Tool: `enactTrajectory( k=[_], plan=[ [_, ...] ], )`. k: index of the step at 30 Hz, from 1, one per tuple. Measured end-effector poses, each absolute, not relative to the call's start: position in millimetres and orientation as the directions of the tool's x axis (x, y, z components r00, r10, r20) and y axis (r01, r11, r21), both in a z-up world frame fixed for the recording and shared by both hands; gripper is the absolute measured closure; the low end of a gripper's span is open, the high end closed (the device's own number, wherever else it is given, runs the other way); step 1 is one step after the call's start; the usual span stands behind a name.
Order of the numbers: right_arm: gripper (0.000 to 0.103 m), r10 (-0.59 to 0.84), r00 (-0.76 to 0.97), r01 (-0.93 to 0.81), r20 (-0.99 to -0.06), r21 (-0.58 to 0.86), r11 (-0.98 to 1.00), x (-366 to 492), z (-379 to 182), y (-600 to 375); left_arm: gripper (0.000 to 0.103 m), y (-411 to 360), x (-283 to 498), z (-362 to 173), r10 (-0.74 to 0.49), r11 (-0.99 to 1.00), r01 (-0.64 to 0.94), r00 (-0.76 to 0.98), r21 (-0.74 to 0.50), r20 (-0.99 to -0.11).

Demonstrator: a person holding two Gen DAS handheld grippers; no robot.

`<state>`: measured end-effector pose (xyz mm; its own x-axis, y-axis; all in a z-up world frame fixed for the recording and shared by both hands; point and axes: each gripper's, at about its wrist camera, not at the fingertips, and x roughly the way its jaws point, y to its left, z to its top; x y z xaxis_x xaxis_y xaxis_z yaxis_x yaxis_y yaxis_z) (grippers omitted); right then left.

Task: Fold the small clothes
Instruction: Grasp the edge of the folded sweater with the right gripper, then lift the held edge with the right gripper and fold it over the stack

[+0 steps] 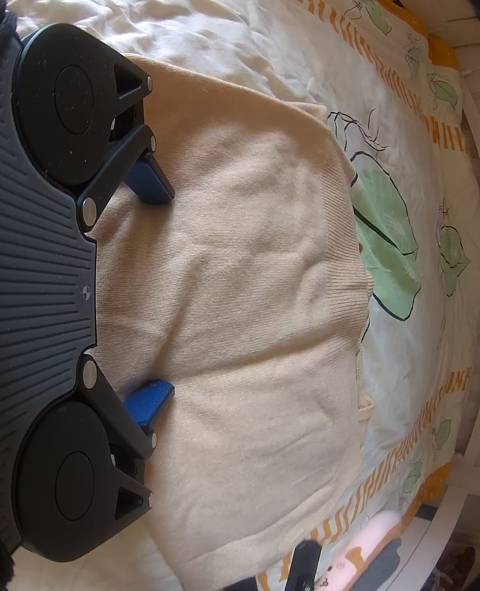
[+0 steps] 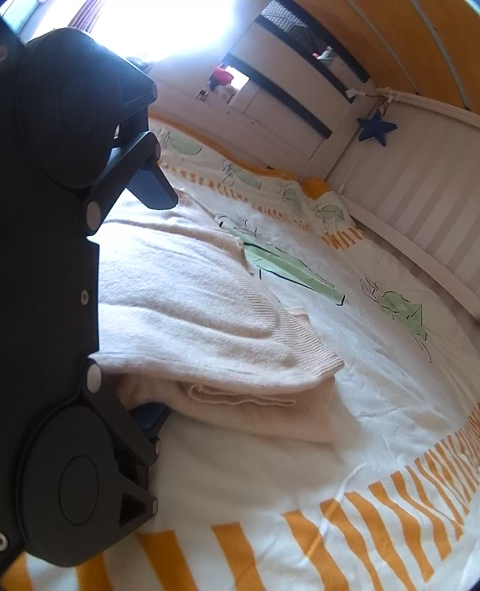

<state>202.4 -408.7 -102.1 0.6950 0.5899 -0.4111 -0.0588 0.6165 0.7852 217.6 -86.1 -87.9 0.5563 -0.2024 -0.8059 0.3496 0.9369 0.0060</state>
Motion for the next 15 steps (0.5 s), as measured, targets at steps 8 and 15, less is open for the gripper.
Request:
enactTrajectory(
  k=[8, 15],
  plan=[
    [0.067, 0.576, 0.677, 0.059, -0.458, 0.814, 0.578, 207, -118, -425, 0.001, -82, 217, -83, -0.223, 0.935, 0.353, 0.547, -0.019, -0.807],
    [0.076, 0.52, 0.676, 0.062, -0.522, 0.744, 0.665, 205, -99, -413, 0.023, -68, 234, -50, -0.261, 0.94, 0.33, 0.531, -0.087, -0.807]
  ],
)
